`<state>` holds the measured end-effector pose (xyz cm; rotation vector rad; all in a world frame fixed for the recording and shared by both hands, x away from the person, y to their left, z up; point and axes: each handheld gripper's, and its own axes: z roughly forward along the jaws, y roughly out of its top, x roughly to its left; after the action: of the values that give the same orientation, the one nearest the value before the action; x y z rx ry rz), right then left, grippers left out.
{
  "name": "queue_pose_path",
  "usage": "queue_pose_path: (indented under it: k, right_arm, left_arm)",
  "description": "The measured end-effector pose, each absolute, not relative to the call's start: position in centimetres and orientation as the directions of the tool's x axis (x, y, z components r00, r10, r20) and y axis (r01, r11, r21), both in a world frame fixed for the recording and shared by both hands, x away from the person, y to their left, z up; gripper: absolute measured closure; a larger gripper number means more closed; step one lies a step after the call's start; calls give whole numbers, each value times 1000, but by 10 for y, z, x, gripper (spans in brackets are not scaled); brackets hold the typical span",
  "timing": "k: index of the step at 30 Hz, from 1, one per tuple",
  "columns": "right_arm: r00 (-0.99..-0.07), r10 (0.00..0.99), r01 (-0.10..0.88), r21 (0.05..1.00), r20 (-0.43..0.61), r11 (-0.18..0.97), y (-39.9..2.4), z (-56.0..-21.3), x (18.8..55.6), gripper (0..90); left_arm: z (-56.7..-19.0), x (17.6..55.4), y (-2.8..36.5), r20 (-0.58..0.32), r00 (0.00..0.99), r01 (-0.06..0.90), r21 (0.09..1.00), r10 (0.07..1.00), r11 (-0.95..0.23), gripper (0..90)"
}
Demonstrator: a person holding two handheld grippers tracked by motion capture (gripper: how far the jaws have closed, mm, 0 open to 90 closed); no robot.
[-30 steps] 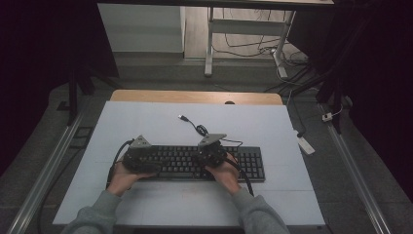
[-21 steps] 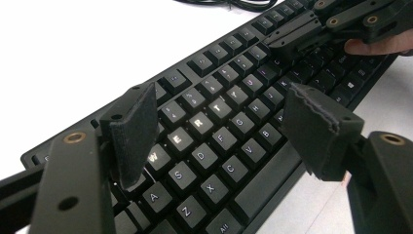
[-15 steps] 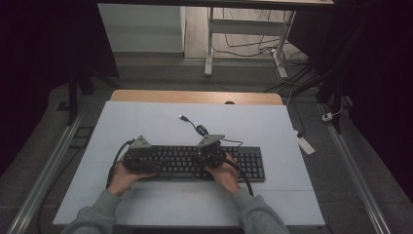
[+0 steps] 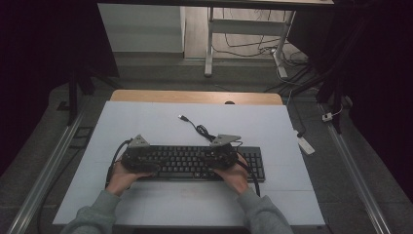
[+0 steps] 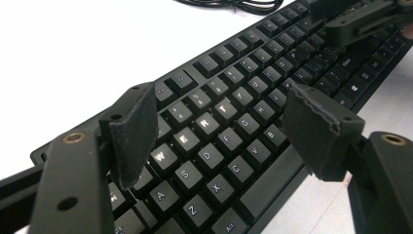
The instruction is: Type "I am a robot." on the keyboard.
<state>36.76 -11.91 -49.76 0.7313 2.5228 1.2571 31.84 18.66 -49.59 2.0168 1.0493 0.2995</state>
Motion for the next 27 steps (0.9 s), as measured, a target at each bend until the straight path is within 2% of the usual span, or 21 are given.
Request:
queue_pose_path:
  k: [6,11,20,27]
  right_arm:
    - [-844,537,332,803,18,495,-141,-494,360,490]
    - [-834,551,330,810,10,485,-162,-492,350,450]
    - [-803,596,335,827,0,451,-196,-493,335,439]
    - [-793,609,341,831,4,439,-206,-495,331,442]
  left_arm:
    - [-496,319,187,-158,619,578,755,769,-309,277]
    - [-496,320,189,-171,610,585,755,773,-294,268]
    - [-495,320,190,-180,611,581,764,771,-283,298]
    - [-495,320,189,-170,615,574,766,770,-290,342]
